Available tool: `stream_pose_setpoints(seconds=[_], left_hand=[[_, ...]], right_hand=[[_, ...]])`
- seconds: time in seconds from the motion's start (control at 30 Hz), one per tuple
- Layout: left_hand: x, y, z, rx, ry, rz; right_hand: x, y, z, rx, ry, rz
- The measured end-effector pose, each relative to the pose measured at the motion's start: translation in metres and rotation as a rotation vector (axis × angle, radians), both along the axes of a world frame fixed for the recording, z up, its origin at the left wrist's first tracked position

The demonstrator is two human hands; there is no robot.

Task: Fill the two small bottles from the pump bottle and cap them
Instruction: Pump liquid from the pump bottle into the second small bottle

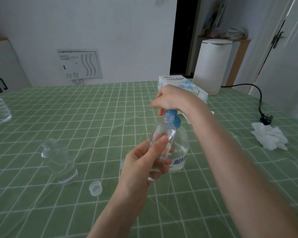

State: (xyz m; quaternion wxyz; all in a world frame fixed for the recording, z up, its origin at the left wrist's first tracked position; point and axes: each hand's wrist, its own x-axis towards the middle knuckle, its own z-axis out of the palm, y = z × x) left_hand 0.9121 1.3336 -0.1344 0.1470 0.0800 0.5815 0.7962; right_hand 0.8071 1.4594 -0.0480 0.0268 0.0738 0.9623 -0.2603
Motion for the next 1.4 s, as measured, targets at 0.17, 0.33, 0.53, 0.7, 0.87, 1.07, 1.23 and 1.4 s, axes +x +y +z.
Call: stream_pose_setpoints(seconds=[0.17, 0.33, 0.53, 0.7, 0.87, 1.07, 1.23, 1.4], left_hand=[[-0.001, 0.0, -0.001, 0.01, -0.002, 0.004], [-0.001, 0.0, -0.002, 0.016, -0.005, -0.017], [0.0, 0.0, -0.003, 0.009, -0.022, -0.013], [0.0, 0.0, -0.002, 0.021, -0.003, -0.011], [-0.002, -0.001, -0.001, 0.017, 0.014, -0.003], [-0.002, -0.001, -0.003, 0.018, 0.004, -0.006], [-0.001, -0.001, -0.004, 0.023, -0.017, -0.019], [-0.002, -0.001, -0.005, 0.018, -0.023, -0.014]], right_hand=[[0.002, -0.003, 0.001, -0.016, -0.02, 0.019], [0.003, -0.002, -0.002, 0.0, -0.057, 0.025], [0.003, -0.003, -0.008, -0.026, -0.063, 0.023], [0.004, -0.002, -0.003, -0.048, -0.03, 0.016], [0.004, -0.004, 0.003, -0.064, -0.012, 0.019], [0.003, -0.005, 0.001, -0.045, -0.043, 0.014], [0.002, -0.003, -0.007, -0.065, -0.065, 0.01], [0.003, -0.003, -0.01, -0.05, -0.046, 0.003]])
